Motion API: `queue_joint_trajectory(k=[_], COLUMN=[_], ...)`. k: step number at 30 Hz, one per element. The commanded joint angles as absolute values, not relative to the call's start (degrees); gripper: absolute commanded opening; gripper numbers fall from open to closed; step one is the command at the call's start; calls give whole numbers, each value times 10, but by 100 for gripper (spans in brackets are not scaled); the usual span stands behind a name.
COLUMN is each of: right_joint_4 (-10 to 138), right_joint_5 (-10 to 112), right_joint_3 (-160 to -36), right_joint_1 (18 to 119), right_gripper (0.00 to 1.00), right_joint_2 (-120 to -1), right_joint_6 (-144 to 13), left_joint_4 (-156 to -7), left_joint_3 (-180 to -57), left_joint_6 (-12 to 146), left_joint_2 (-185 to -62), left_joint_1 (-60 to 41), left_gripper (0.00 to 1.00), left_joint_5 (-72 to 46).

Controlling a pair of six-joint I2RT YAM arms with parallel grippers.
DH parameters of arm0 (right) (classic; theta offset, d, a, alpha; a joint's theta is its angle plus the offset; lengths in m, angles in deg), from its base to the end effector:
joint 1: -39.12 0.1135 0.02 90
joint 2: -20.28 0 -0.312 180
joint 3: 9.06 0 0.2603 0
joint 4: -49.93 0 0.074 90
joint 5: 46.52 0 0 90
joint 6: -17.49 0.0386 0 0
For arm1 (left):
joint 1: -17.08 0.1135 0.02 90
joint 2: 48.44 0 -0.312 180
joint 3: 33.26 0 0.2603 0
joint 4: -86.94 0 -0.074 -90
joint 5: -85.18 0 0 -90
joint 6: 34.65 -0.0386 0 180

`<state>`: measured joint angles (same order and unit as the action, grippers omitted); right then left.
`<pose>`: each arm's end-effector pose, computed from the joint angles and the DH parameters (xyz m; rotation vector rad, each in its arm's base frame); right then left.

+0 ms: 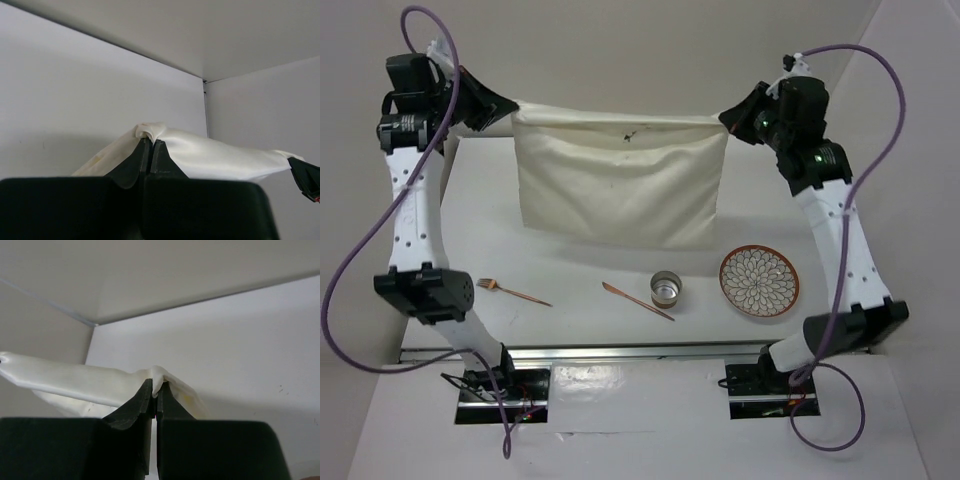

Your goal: Set the dinner table for one person

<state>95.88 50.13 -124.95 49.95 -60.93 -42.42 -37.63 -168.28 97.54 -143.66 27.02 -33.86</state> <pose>0.2904 0.0601 0.5480 0.2172 1.7949 0.6162 0.3501 0.0423 0.5618 -0.4889 1.8312 -0.8546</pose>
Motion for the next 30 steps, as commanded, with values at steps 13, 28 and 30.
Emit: queue_joint_trajectory(k=[13, 28, 30], right_joint_4=[893, 841, 878], right_joint_5=[510, 563, 563], right_joint_3=[-1426, -765, -765], right_joint_1=[470, 470, 470], right_gripper=[0, 63, 87], right_joint_2=[-827, -580, -575], right_joint_6=[-450, -402, -414], left_joint_4=[-410, -410, -384], left_joint_3=[-1774, -1196, -1195], left_joint_6=[964, 911, 904], left_joint_2=[-1594, -1382, -1382], left_joint_1=[269, 256, 256], left_gripper=[0, 82, 100], left_joint_5=[-384, -286, -258])
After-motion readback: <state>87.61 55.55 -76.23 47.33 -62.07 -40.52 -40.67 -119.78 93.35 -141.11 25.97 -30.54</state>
